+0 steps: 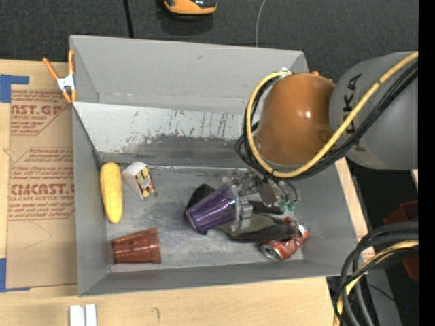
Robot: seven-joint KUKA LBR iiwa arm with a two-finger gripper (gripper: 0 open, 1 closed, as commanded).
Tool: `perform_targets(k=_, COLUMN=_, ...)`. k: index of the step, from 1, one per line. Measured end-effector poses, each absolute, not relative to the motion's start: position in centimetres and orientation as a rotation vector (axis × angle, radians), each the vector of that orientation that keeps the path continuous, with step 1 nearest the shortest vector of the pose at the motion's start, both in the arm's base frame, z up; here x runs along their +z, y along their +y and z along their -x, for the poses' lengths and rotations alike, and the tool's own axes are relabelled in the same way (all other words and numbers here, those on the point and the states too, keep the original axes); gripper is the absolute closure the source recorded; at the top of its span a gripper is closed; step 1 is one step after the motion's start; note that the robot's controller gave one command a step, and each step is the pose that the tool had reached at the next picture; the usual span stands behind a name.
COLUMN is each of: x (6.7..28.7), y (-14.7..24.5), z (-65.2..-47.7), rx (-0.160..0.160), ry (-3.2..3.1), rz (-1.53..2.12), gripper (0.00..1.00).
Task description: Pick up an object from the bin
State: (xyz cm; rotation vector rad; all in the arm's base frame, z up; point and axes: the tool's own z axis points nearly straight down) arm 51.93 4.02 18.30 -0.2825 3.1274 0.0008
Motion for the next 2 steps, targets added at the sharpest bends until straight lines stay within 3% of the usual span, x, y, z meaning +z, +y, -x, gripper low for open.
perform_targets(k=1, x=18.3, y=4.0, z=-51.9, rx=0.001, ry=3.127, rz=0.283, gripper=1.0)
perform_targets(k=2, x=29.9, y=2.6, z=-51.5, rx=0.0, ry=3.128, rz=0.254, gripper=1.0)
